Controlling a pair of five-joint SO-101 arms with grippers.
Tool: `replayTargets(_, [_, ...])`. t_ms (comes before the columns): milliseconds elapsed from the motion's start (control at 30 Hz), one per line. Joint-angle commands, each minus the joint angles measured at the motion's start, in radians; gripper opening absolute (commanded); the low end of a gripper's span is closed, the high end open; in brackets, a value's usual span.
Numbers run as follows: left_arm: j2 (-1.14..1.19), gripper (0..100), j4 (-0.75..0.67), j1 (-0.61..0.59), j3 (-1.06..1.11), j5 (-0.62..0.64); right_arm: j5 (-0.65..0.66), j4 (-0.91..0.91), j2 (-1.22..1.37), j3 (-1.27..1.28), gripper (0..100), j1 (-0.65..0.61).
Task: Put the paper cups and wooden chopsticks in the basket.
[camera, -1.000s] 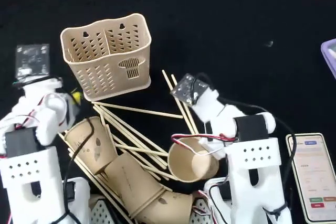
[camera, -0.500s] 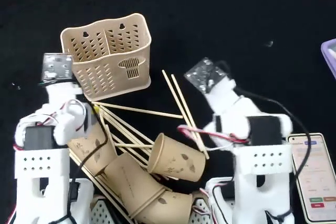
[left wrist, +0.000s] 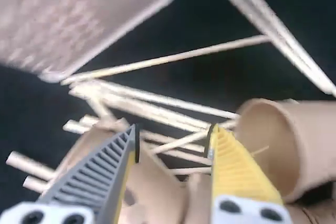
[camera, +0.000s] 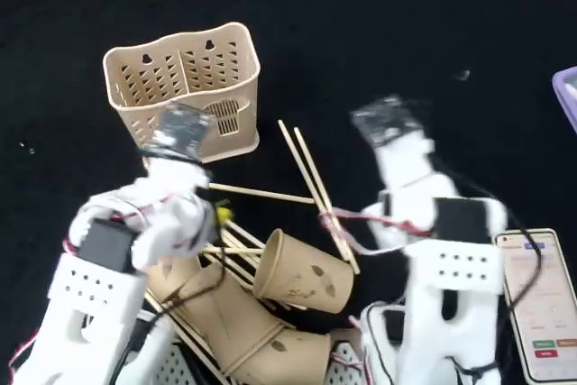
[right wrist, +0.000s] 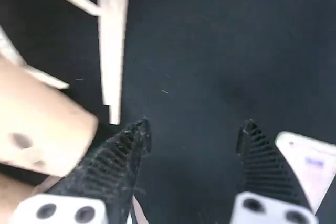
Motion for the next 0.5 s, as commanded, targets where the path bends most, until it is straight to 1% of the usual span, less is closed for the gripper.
replayTargets(0, [-0.005,24,0.014,0.223,-0.053,-0.097,0.044,-0.037,-0.025,-0.005,27.3,0.269])
replayTargets(100, [-0.005,24,-0.038,0.318,-0.001,-0.121,0.091,-0.037,-0.025,-0.002,27.5,0.371])
replayTargets(233, [-0.005,24,-0.153,0.358,0.077,-0.123,0.138,-0.037,-0.025,-0.002,27.5,0.460])
replayTargets(367, [0.029,24,-0.250,0.415,0.139,-0.123,0.138,-0.037,-0.025,-0.002,27.5,0.502])
replayTargets(467, [0.133,24,-0.299,0.430,0.125,-0.121,0.138,-0.037,-0.025,-0.002,27.5,0.506])
